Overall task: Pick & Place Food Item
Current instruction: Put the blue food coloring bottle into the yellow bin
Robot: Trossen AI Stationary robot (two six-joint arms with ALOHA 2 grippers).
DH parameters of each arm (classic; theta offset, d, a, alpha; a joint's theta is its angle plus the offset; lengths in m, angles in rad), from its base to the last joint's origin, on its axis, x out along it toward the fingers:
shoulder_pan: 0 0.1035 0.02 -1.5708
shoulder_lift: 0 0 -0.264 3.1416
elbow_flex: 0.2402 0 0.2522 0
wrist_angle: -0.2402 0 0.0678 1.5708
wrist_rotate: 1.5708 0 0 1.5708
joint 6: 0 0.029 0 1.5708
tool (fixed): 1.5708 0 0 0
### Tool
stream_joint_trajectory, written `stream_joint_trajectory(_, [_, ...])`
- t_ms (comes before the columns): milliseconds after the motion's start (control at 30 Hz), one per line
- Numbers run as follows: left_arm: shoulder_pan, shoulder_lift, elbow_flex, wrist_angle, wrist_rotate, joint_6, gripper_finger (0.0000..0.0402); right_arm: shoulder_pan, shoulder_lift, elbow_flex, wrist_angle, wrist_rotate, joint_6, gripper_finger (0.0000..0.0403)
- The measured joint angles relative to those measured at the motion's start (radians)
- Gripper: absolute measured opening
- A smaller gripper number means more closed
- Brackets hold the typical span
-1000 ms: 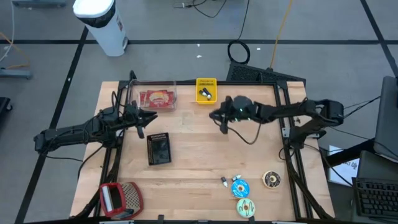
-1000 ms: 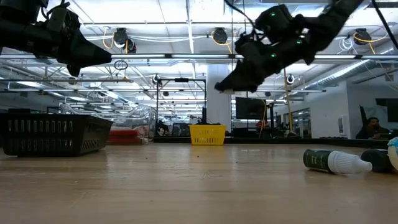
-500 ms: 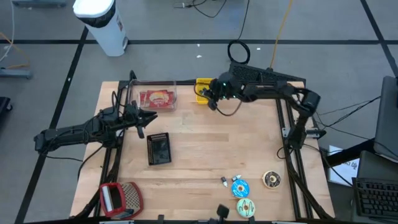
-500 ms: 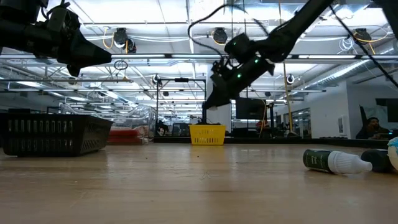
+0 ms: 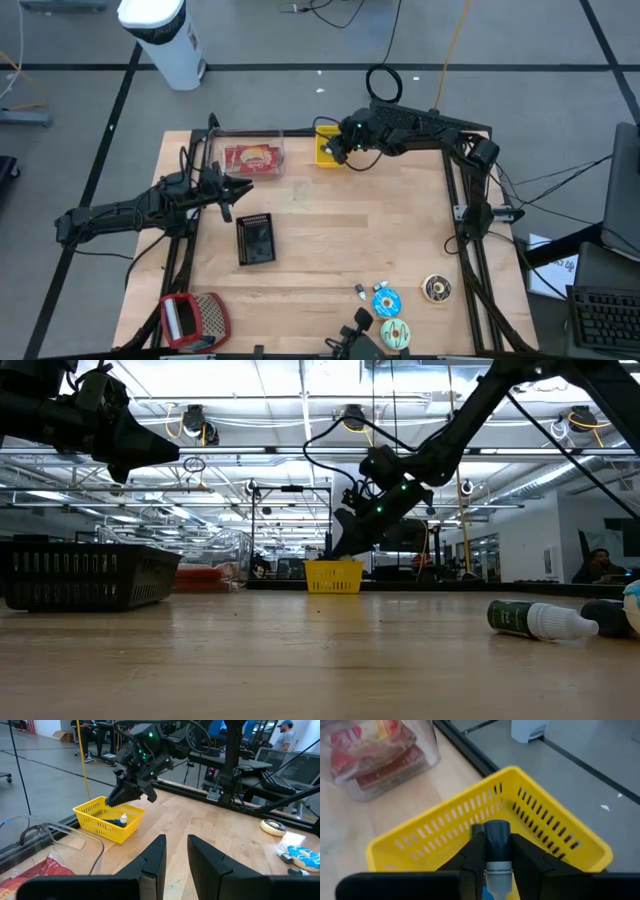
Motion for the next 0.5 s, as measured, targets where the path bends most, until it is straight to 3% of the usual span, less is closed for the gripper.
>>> stream_joint_trajectory(500, [0.0,0.0,0.0,0.0,0.0,0.0,0.0079,0.003,-0.001,-0.019,0.046,0.005,0.006,0.0091])
